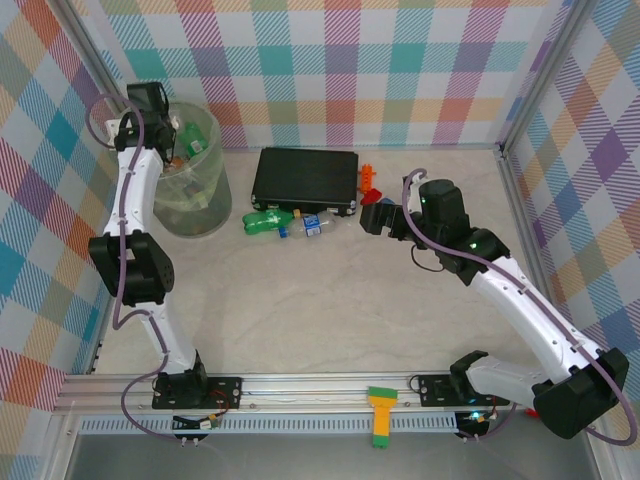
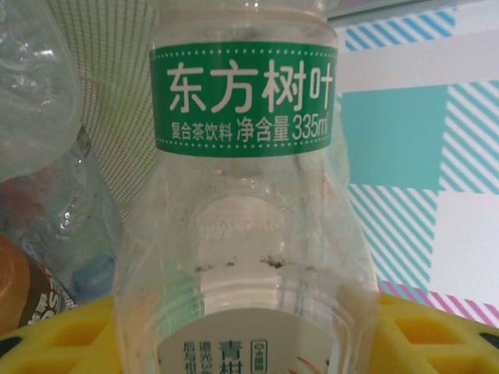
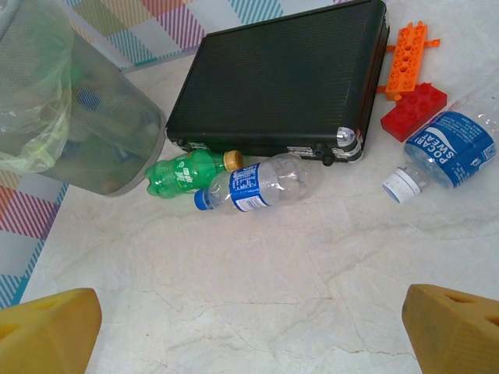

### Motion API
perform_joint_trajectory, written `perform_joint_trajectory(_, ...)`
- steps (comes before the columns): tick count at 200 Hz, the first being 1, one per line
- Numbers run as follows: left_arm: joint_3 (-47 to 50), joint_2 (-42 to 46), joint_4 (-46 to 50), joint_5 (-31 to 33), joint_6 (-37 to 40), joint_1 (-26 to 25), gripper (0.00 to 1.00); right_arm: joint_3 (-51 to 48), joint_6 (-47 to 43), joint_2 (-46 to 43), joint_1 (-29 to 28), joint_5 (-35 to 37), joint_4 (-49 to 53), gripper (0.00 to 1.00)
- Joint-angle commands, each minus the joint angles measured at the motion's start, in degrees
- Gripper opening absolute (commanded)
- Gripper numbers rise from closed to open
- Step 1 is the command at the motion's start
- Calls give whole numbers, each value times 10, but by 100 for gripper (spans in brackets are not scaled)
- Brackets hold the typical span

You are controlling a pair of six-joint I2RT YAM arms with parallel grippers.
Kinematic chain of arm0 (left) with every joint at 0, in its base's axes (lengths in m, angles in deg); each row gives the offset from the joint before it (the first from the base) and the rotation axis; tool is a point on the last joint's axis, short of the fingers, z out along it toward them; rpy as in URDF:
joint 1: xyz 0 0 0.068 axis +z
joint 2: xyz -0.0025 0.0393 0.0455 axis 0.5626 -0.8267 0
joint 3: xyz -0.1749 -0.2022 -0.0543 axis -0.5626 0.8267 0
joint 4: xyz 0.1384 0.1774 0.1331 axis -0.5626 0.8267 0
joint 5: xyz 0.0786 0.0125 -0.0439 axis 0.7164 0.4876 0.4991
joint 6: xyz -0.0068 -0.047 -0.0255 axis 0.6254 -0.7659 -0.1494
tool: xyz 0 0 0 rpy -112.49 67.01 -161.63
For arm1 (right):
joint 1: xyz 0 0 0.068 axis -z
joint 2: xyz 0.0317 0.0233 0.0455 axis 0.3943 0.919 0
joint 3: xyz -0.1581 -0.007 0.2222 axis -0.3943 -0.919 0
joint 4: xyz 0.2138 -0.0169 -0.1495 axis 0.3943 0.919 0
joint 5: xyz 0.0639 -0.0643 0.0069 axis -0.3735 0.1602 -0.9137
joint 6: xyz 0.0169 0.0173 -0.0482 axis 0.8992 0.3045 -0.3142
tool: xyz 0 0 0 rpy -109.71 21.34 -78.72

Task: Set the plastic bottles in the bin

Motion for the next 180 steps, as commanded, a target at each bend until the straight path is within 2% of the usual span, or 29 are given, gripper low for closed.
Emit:
perform_joint_trajectory(1, -33, 9, 12, -10, -4, 11, 97, -5, 10, -9, 3, 6, -13, 99)
perform_joint_trajectory(4, -34, 9, 14, -10, -3, 12, 100, -5, 10, -9, 3, 6, -14, 99)
perform_joint_trajectory(61, -71, 20, 51, -16, 13, 14, 100, -9, 13, -3, 2, -2, -21, 99)
perform_joint_trajectory(108, -72, 36, 43, -23, 27, 14, 100, -16, 13, -9, 2, -4, -23, 99)
perform_joint_trajectory(148, -90, 23, 31, -63, 38, 13, 100, -22, 13, -13, 2, -5, -23, 99)
perform_joint_trajectory(180, -100, 23, 38, -70, 70, 8, 100, -26, 12, -14, 2, -4, -23, 99)
